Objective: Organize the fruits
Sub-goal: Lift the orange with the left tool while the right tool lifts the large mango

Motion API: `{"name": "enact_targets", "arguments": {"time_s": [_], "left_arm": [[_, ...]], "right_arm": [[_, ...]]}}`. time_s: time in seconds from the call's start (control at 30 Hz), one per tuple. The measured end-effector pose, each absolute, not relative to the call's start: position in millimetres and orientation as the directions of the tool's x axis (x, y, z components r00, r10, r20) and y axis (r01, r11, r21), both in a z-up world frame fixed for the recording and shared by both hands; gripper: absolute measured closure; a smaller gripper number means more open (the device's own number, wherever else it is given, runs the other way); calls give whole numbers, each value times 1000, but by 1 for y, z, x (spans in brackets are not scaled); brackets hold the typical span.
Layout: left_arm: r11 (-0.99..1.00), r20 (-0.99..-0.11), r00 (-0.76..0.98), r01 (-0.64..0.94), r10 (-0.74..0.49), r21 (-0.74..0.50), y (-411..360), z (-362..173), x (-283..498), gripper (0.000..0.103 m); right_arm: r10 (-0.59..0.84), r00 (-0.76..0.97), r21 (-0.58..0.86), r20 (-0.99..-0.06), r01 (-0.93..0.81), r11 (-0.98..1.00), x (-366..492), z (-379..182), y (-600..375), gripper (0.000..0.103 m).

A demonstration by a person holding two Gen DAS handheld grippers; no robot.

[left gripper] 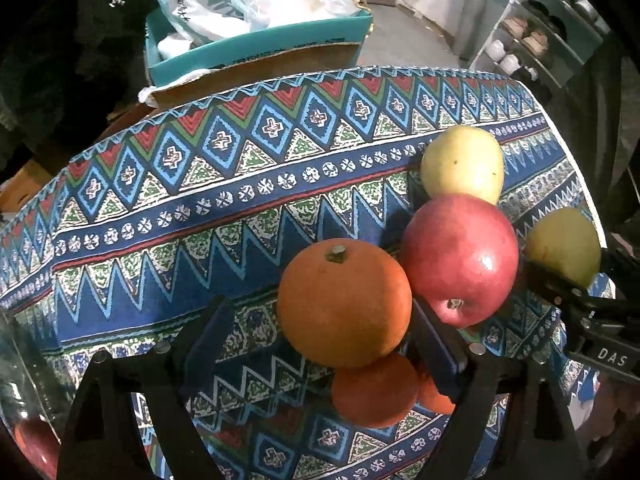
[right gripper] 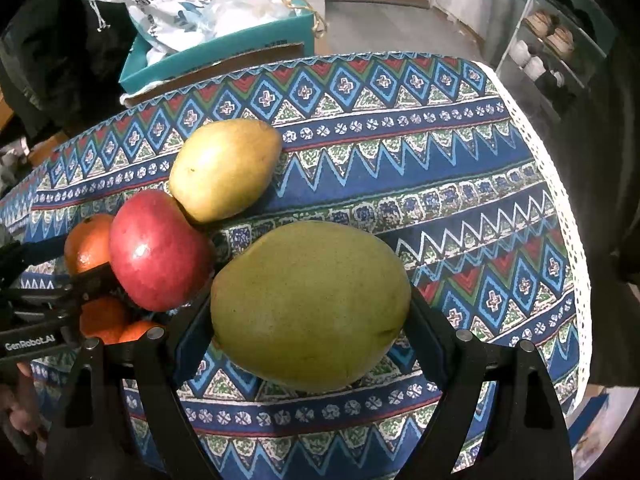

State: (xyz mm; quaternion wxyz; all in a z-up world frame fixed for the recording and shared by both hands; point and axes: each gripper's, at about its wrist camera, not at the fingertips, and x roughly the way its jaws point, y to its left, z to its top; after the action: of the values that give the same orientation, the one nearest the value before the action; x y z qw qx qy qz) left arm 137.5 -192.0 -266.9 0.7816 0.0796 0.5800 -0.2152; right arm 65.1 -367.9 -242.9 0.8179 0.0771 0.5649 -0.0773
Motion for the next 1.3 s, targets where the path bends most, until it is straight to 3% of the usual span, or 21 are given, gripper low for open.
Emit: {"name": "enact_targets", "arguments": {"time_s": [0.07,0.2,0.63,1.3], "left_arm": [[890,-936,230,432,-267,-148,-190,-268,137,18],[869,-925,199,450,-323,-206,-190,-269,136,36],[904,-925,278,408,-259,-130,-181,-256,129,38],[927,-853,452,364,-261,-91,-153,-182,98,38]], "right_arm": [[-38,348,40,-937,213,976,66,-244,-367,18],[-34,343,41,-939,209,977,68,-246,-364,18],[-52,383,26,-922,197,980,65,-231,-357,18],[-101,539,-33,-836,133,991,56,-165,-329,18]]}}
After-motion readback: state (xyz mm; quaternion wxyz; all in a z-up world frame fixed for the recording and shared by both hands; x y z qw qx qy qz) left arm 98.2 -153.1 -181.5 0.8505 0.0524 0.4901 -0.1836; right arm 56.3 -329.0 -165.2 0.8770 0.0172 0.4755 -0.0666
